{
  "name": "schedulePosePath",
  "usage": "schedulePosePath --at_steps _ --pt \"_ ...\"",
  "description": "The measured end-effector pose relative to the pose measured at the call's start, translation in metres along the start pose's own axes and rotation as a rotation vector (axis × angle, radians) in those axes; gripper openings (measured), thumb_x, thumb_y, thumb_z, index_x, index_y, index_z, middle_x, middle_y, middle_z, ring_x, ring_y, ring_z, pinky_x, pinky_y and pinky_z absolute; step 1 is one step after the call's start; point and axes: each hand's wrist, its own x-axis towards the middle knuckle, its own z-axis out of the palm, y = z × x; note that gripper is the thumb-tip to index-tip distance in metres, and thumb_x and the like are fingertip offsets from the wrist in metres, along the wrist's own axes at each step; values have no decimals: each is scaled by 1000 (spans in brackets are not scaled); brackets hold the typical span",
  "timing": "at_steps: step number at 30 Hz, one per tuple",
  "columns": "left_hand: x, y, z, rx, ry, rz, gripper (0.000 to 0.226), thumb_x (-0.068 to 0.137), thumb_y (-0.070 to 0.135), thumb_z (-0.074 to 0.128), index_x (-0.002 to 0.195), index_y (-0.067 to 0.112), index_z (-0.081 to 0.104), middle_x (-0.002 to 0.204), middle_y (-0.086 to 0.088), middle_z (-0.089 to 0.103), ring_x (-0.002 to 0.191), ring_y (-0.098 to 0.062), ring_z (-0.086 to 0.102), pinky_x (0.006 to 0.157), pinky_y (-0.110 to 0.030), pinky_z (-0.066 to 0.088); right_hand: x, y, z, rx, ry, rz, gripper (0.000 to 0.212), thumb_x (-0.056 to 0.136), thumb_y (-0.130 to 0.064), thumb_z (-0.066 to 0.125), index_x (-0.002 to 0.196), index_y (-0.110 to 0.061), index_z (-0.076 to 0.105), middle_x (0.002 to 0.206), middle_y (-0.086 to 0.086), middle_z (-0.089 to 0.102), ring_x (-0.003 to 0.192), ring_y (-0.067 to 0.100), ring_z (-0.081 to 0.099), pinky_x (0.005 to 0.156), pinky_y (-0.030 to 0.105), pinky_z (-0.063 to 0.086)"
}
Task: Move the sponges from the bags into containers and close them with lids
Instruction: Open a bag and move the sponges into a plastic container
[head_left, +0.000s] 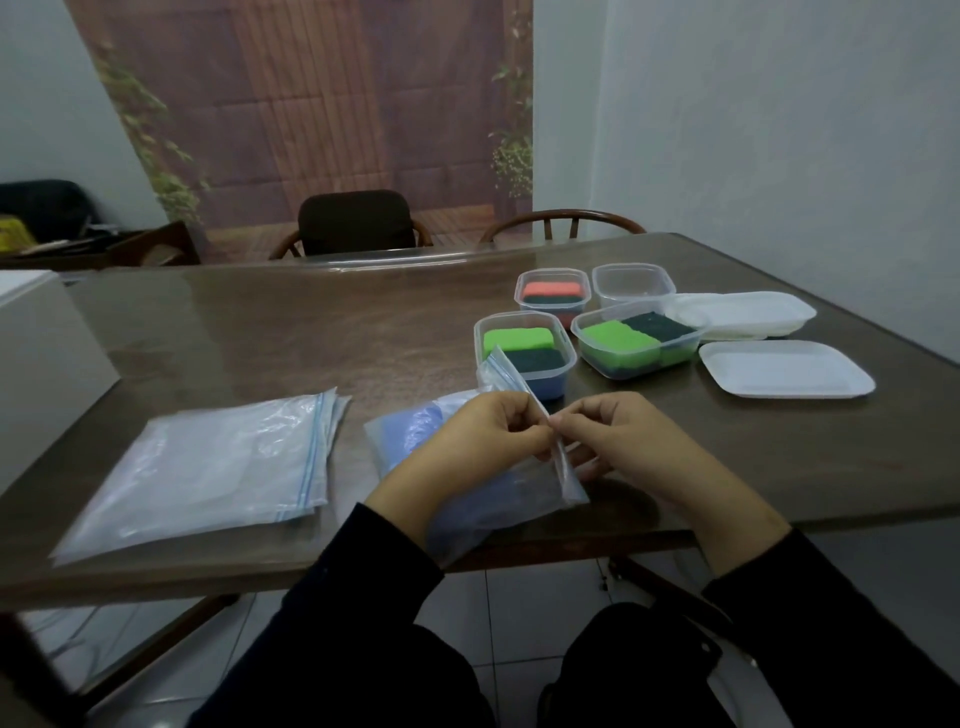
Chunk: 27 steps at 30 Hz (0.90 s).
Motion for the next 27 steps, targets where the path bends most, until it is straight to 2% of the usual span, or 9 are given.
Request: schedulePosePath --at_steps 3,7,10,14,21,24,27 --pt "0 0 2 79 11 -6 7 83 10 62 76 11 63 83 -17 71 76 -16 60 78 -37 51 1 -3 -1 -109 7 16 15 91 -18 58 91 -11 71 82 6 73 62 6 65 54 18 50" --pt "-1 1 2 102 15 0 16 82 10 64 68 17 59 75 -8 66 70 -12 57 68 -28 46 1 -7 0 -203 25 9 14 89 -10 57 93 -12 70 75 2 71 59 5 63 61 21 51" --pt "-1 2 3 134 1 -1 11 81 12 64 72 15 60 73 -5 65 67 -10 55 65 -26 45 -1 -10 2 -308 41 -14 12 88 -10 59 89 -13 70 72 1 69 63 6 65 63 21 52" --pt "-3 3 3 169 6 16 11 82 13 62 72 15 58 66 2 56 61 -7 49 58 -21 40 -1 -10 7 -495 128 -62 9 85 -18 60 80 -19 68 63 -6 67 59 0 63 56 16 45" --pt "-5 3 -2 70 5 13 9 80 10 58 71 11 56 68 -6 54 66 -12 48 64 -28 41 -3 -4 9 -474 198 -110 8 86 -21 62 79 -18 64 65 -6 64 57 1 60 55 17 43" --pt "-2 1 0 77 12 -6 11 82 12 58 71 11 57 70 -7 60 70 -15 55 69 -34 47 -5 -1 9 -473 203 -124 10 84 -22 63 74 -19 64 63 -5 65 57 2 61 58 23 49" --pt "1 1 7 -9 108 -31 13 87 18 58 75 13 54 68 -3 66 70 -15 64 78 -35 54 -7 1 10 -477 203 -173 11 83 -23 62 77 -15 66 69 2 68 64 12 62 62 30 49"
